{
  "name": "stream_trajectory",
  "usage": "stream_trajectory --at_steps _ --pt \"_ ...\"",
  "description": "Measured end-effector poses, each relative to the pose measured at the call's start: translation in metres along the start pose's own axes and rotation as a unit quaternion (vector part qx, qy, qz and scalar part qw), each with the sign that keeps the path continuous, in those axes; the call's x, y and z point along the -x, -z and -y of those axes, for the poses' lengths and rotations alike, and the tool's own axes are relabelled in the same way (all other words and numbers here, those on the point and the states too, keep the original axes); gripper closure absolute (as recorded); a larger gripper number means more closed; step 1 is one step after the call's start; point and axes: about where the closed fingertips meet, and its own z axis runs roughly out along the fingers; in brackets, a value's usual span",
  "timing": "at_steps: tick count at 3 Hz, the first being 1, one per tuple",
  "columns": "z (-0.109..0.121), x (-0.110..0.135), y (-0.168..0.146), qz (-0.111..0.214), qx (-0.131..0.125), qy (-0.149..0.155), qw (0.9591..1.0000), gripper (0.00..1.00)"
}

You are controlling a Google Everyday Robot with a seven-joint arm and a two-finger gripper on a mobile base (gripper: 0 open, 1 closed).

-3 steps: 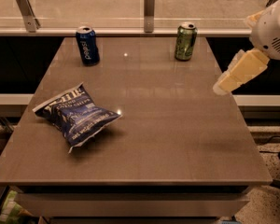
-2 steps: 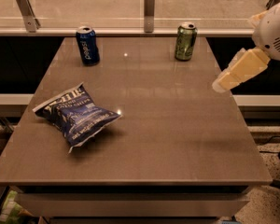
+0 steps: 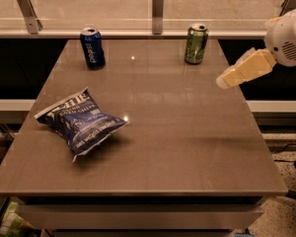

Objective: Move green can near blue chip bag

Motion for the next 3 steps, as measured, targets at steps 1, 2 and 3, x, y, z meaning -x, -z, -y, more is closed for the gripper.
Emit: stream_trajectory --at_steps 1,2,3 --pt "0.014 0.0 -0.016 0.011 -0.01 -0.024 0.9996 0.0" --pt "0.028 -0.004 -0.035 0.014 -0.015 -0.047 0.9987 0.0" --pt "0.037 -0.007 -0.053 0.02 -0.013 -0.065 0.9976 0.0"
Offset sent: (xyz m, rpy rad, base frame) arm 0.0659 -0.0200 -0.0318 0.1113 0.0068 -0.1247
